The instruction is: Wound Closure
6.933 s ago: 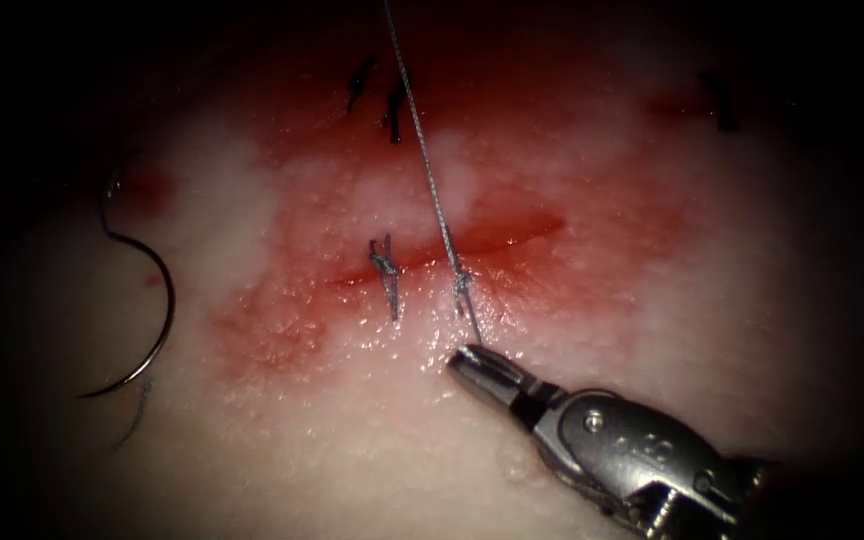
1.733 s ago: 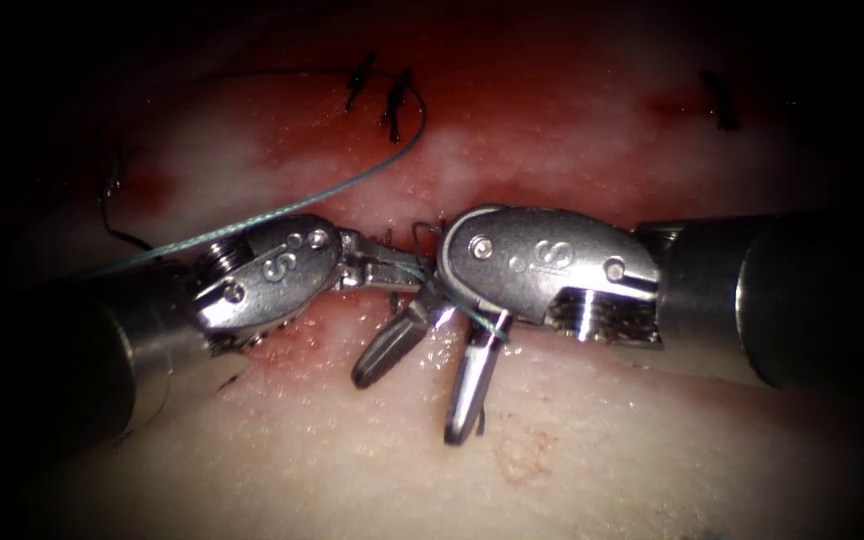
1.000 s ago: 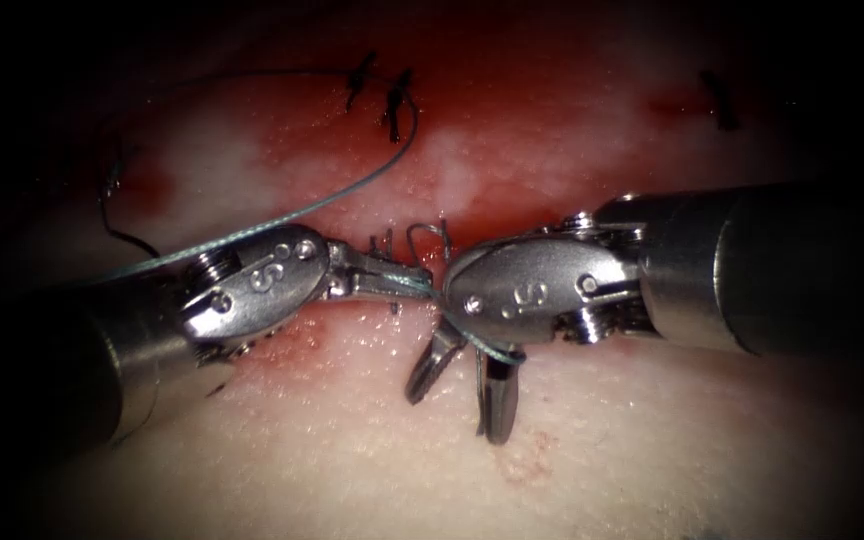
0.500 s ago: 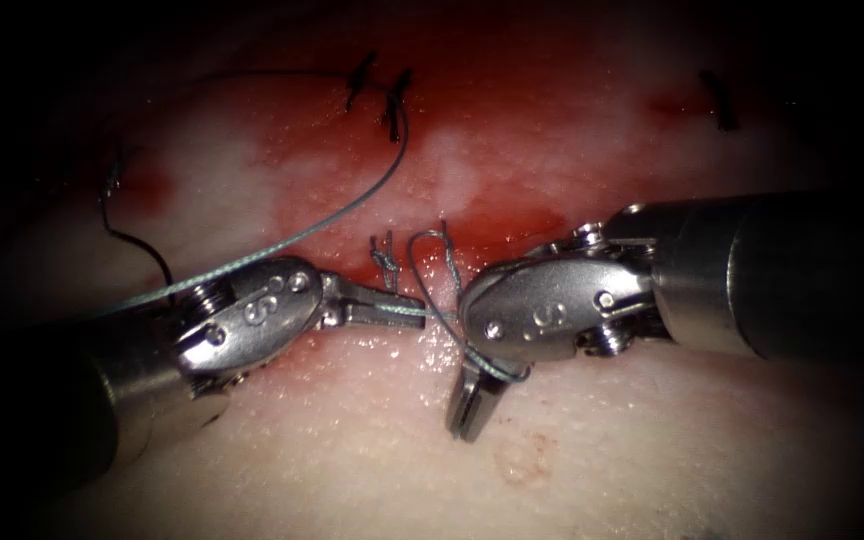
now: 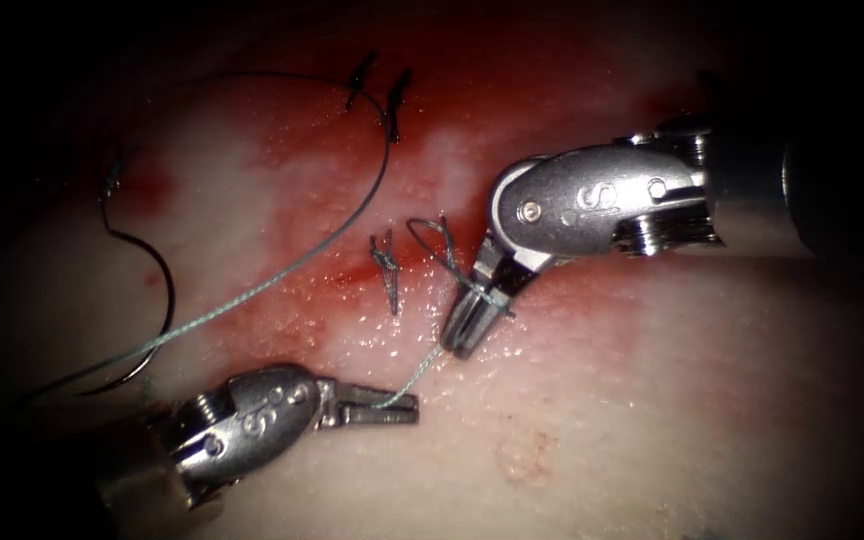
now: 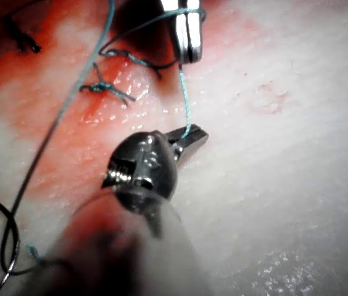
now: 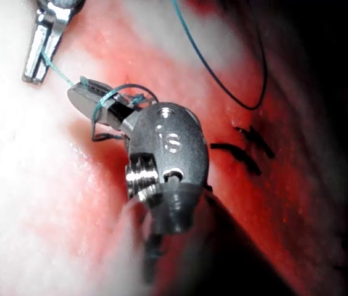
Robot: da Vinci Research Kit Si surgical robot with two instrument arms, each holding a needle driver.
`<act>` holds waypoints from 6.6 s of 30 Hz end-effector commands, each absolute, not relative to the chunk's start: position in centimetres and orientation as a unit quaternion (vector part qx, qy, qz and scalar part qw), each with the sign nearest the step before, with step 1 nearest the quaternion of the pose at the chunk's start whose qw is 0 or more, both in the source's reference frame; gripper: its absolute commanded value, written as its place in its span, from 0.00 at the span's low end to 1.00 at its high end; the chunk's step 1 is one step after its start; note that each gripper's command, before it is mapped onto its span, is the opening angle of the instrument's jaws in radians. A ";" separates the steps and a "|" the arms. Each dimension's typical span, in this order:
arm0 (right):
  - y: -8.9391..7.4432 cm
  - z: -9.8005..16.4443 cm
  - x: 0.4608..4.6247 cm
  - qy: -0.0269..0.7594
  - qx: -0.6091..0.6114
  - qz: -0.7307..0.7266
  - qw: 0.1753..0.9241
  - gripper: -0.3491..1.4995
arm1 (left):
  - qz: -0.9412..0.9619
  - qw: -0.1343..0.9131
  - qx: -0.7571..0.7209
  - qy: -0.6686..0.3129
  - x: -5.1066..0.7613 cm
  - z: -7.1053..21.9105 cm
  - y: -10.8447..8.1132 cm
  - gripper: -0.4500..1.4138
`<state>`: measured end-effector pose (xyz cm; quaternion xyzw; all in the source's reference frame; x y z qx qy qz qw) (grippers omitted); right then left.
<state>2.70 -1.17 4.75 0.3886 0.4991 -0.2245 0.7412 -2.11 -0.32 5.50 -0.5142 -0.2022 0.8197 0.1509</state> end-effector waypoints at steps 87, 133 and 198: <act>-0.6 5.1 2.22 0.548 0.020 0.110 0.829 0.94 | 0.793 0.063 -0.586 -0.153 -2.81 3.4 -0.3 0.00; -1.6 5.2 2.44 0.704 -0.010 0.212 0.677 0.00 | 0.860 0.042 -0.504 -0.076 -2.15 5.4 1.7 0.00; -2.1 5.5 1.94 0.382 0.091 0.808 0.439 0.86 | 0.947 0.016 -0.315 0.053 -2.69 5.7 0.8 0.00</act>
